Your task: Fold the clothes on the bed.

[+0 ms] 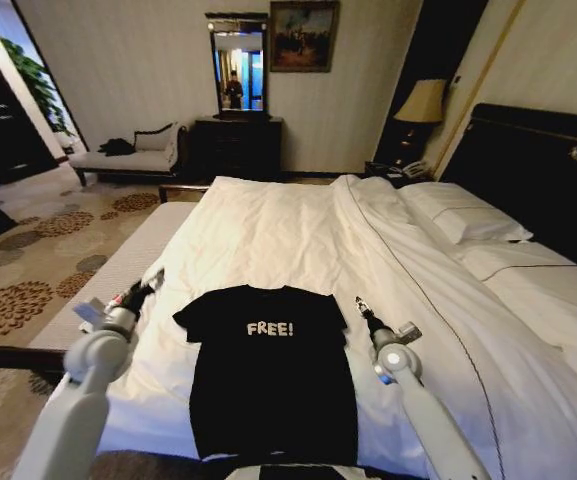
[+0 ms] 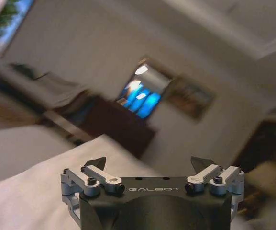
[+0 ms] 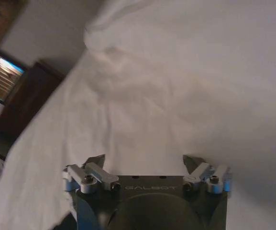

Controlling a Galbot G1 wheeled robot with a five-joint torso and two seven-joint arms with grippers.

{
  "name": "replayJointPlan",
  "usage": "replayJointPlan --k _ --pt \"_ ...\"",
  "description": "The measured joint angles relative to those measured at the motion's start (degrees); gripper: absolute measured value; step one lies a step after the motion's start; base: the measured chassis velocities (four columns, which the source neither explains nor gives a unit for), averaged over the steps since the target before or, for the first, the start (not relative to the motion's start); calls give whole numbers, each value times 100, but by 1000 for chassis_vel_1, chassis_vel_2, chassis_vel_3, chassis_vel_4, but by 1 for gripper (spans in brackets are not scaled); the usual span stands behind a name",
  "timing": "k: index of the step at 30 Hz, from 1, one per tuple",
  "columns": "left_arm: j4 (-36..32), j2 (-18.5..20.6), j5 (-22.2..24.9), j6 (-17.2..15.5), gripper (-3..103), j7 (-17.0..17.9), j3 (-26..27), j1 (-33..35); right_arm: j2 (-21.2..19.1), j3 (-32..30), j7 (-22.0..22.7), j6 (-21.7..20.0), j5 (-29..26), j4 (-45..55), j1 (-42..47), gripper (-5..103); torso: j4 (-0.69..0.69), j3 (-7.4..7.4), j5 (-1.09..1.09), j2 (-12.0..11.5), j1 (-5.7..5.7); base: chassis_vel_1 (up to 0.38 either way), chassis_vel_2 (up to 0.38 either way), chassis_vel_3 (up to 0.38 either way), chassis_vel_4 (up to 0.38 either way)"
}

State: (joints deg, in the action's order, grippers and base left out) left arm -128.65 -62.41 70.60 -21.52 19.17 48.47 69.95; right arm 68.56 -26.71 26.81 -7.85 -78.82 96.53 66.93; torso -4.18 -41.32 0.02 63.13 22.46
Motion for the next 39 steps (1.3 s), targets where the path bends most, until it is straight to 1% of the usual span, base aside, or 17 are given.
replayJointPlan --k 1,2,3,7,13,17,21,22,24,26,30,31,32,33,35,36,39 --pt "-204 30 162 -25 100 42 65 -32 22 12 46 -29 -15 -39 6 93 0 0 -1 0 0 0 0 0 0" --pt "-424 78 356 -70 100 116 146 -75 56 26 94 -52 -35 -73 27 97 -1 0 0 0 1 0 0 0 0" --pt "-424 78 356 -70 100 116 146 -75 56 26 94 -52 -35 -73 27 97 -1 0 0 0 1 0 0 0 0" --pt "-748 183 711 -165 100 315 353 -162 135 34 243 -72 -214 -23 145 100 -2 0 -3 0 1 0 0 0 0" --pt "-665 191 733 -202 100 339 384 -211 162 23 442 67 -162 211 342 100 -2 -1 -2 0 2 0 0 0 0" --pt "-547 130 626 -210 100 348 276 -239 237 -65 758 305 -124 531 636 100 -3 -1 -3 -1 2 0 0 0 0" --pt "-521 85 562 -217 100 348 205 -243 284 -99 816 341 -173 687 784 100 -4 -1 -3 -1 2 0 0 0 0" --pt "-487 47 442 -233 100 348 132 -246 370 -94 893 343 -289 953 979 98 -3 -1 -2 -1 2 0 0 0 0" --pt "-485 47 424 -246 100 348 136 -229 419 -44 900 326 -315 1061 1070 90 -3 -1 -3 -1 2 0 0 0 0" --pt "-486 50 423 -248 100 348 150 -216 440 -22 900 318 -314 1070 1089 90 -3 -1 -2 -1 2 0 0 0 0" --pt "-486 60 397 -254 100 357 224 -155 521 56 878 284 -285 1061 1067 68 -2 -1 -2 -1 1 0 0 0 0" --pt "-486 60 397 -254 100 357 224 -155 521 56 878 284 -285 1061 1067 68 -2 -1 -2 -1 1 0 0 0 0" --pt "-485 60 382 -254 100 365 238 -140 528 69 877 274 -272 1061 1059 63 -2 -1 -2 -1 2 0 0 0 0" --pt "-483 53 375 -254 100 376 252 -122 530 86 876 262 -247 1062 1055 63 -2 -1 -2 -1 2 0 0 0 0" --pt "-481 33 367 -254 100 382 266 -95 529 98 875 257 -204 1067 1054 51 -2 -1 -2 -1 2 0 0 0 0" --pt "-481 33 367 -254 100 382 266 -95 529 98 875 257 -204 1067 1054 51 -2 -1 -2 -1 2 0 0 0 0" --pt "-481 3 338 -258 100 388 270 -77 514 96 874 257 -151 1078 1067 35 -2 -1 -2 -1 2 0 0 0 0"
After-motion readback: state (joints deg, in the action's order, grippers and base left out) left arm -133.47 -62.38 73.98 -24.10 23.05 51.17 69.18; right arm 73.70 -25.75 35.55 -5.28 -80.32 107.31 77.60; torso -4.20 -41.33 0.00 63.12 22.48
